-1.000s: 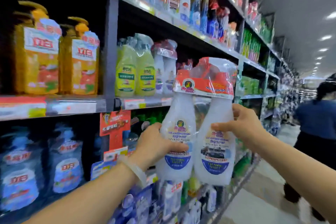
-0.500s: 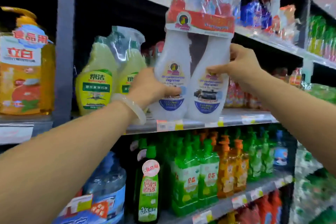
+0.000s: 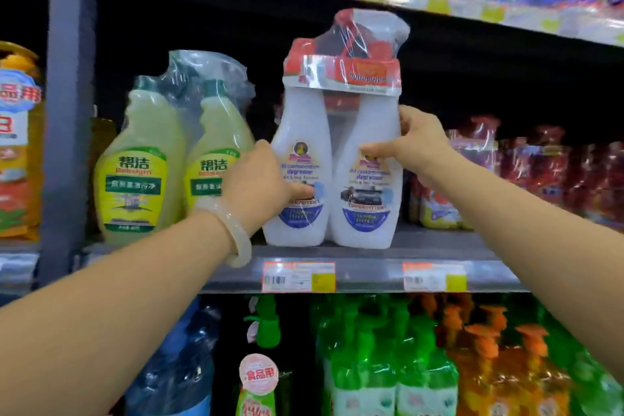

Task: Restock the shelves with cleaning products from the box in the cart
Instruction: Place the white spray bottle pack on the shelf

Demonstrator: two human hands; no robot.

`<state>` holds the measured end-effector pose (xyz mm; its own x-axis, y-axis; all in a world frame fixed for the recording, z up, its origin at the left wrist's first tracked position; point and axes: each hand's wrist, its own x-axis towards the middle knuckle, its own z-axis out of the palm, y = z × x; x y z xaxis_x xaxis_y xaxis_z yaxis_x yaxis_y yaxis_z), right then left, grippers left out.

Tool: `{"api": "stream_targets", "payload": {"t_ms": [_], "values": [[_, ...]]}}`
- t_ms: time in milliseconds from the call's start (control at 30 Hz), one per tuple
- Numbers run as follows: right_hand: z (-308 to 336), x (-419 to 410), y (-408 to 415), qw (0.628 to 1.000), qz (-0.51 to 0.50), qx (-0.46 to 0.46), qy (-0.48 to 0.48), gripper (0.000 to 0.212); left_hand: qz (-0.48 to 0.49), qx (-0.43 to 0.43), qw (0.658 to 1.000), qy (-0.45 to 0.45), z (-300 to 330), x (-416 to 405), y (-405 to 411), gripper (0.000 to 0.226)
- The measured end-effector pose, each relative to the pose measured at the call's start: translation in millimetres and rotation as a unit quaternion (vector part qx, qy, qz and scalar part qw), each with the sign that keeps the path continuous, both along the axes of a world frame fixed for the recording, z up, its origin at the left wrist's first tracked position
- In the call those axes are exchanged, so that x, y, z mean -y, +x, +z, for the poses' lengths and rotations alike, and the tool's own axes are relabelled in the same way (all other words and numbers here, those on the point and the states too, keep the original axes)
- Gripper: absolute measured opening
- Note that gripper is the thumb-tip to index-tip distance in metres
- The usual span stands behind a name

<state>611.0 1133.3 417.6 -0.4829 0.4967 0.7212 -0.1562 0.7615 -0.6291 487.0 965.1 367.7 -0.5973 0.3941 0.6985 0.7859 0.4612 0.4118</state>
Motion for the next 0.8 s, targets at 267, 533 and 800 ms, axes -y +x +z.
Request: {"api": "stream_targets", "payload": {"t_ms": [267, 533, 800], "values": [[8, -11, -12, 0.997, 0.005, 0.068, 0.032, 0.055, 0.093, -0.051, 0.993, -0.054, -2, -14, 2, 0.062], [-30, -24, -13, 0.997, -0.017, 0.066, 0.030, 0.068, 0.129, -0.129, 0.981, -0.060, -27, -13, 4, 0.076], [-93, -28, -7, 0.989, -0.033, 0.146, 0.004, 0.079, 0.112, -0.105, 0.987, 0.052, -71, -10, -6, 0.077]]}}
